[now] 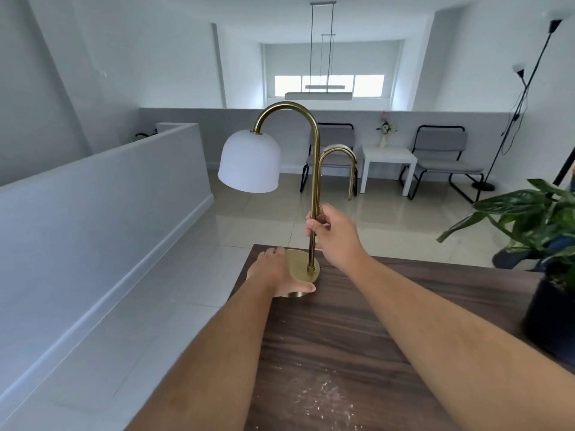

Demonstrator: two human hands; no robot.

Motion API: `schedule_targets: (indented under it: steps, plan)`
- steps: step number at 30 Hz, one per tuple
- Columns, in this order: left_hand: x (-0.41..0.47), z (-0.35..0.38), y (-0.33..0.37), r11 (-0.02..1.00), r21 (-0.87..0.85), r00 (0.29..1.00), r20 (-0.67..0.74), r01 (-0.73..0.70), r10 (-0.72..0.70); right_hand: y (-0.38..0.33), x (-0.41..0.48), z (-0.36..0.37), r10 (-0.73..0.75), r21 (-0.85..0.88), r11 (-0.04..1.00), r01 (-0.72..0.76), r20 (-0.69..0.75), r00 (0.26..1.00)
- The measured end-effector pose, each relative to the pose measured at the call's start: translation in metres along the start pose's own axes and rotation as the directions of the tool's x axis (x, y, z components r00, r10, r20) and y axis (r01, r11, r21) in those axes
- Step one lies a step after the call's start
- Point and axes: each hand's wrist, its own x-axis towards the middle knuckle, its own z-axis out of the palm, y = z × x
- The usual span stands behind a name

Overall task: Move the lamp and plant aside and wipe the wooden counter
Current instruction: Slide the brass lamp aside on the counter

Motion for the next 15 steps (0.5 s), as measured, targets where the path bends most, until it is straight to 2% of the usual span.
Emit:
schedule_targets:
  steps: [4,7,13,15]
  plan:
    - [-0.013,-0.008,0.005,0.999,0.023,1.0,0.0,-0.029,0.029,-0.01,-0.007,-0.011,0.047,-0.048,0.998,-0.046,0.031,0.998]
    - [-0.029,-0.021,0.015,0.996,0.036,0.996,-0.034,-0.079,0.08,-0.021,-0.019,-0.037,0.021,-0.104,0.994,-0.016,0.048,0.999]
    - [-0.086,-0.037,0.06,0.99,0.022,0.991,0.011,-0.136,0.136,-0.03,-0.063,-0.12,0.0,-0.125,0.992,0.002,0.018,1.0]
    - [-0.105,-0.034,0.081,0.988,-0.036,0.988,0.03,-0.149,0.15,-0.027,-0.088,-0.148,0.008,-0.119,0.993,-0.005,0.027,1.0]
